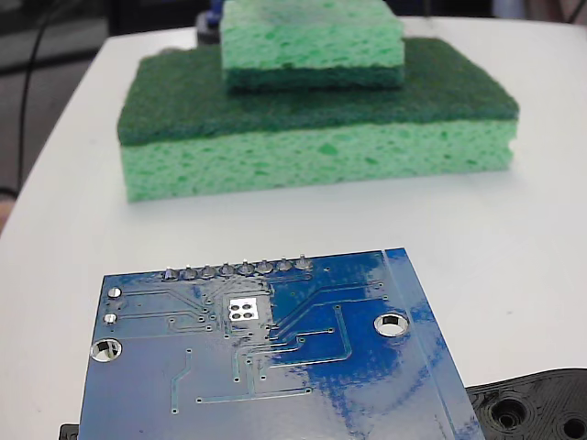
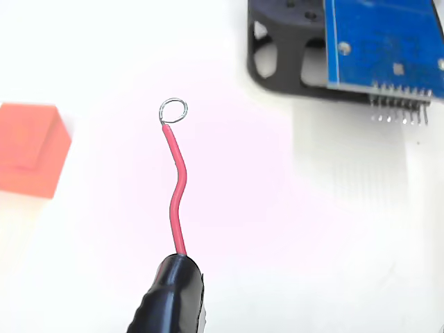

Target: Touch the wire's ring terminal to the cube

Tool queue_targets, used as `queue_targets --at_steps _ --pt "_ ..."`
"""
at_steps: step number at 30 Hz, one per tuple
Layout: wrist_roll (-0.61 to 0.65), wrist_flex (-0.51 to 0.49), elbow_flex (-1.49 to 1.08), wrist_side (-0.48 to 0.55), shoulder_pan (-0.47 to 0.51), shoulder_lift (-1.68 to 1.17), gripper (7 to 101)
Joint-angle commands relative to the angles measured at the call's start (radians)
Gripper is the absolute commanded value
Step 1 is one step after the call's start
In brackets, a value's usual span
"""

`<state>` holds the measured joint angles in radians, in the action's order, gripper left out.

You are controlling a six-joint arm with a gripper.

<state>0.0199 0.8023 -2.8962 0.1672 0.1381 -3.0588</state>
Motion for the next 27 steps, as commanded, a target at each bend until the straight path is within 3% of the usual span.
queue_targets --at_steps 1,27 --pt "-0.008 -0.011 -0.032 0.000 0.003 0.005 100.3" --pt "-0.038 -0.025 -0.097 -0.051 -0.018 0.005 100.3"
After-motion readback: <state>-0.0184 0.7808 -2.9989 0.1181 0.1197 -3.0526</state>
